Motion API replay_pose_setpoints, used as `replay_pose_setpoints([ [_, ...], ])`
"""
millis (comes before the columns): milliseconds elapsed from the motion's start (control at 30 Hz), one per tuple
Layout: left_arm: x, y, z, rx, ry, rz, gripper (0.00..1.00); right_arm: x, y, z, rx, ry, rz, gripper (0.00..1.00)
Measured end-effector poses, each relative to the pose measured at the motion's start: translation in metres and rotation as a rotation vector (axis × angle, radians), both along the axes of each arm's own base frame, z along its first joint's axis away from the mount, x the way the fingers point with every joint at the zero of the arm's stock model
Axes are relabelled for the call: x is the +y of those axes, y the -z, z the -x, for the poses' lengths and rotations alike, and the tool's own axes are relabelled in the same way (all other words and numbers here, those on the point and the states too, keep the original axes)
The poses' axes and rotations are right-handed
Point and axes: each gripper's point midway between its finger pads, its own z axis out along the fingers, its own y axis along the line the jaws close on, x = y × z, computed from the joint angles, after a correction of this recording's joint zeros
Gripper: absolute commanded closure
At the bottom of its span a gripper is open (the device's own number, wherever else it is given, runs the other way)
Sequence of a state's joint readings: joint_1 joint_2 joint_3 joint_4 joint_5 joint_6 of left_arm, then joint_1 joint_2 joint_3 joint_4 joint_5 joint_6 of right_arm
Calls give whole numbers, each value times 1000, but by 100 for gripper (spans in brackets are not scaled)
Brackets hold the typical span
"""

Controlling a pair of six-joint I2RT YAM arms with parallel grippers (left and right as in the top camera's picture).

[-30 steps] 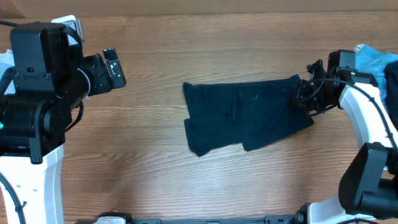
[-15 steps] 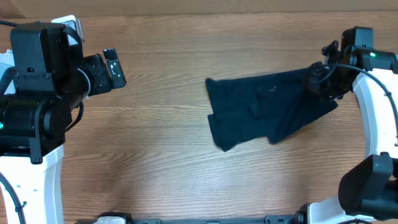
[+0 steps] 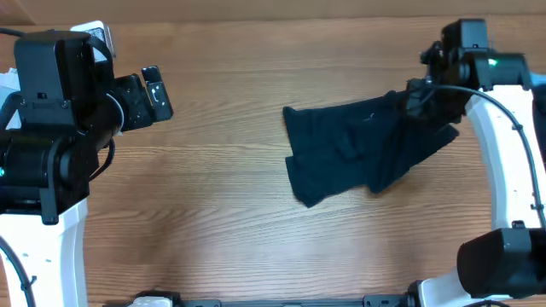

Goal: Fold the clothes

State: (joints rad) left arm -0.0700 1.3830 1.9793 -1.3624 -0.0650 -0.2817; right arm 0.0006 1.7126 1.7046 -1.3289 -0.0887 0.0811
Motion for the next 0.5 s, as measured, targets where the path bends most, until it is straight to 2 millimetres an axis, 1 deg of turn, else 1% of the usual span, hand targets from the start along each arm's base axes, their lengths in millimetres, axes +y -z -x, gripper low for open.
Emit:
replay_pose_setpoints([
  [133, 0, 0, 0, 0, 0, 0, 0, 28, -3, 1, -12, -80, 37, 96],
  [233, 0, 0, 0, 0, 0, 0, 0, 41, -2, 5, -6, -120, 57, 96],
  [400, 0, 0, 0, 0, 0, 0, 0, 52, -2, 9, 1, -155, 74, 96],
  [467, 0, 0, 0, 0, 0, 0, 0, 69, -2, 13, -2, -200, 77, 96],
  [500, 0, 0, 0, 0, 0, 0, 0, 74, -2, 14, -1, -212, 79, 96],
])
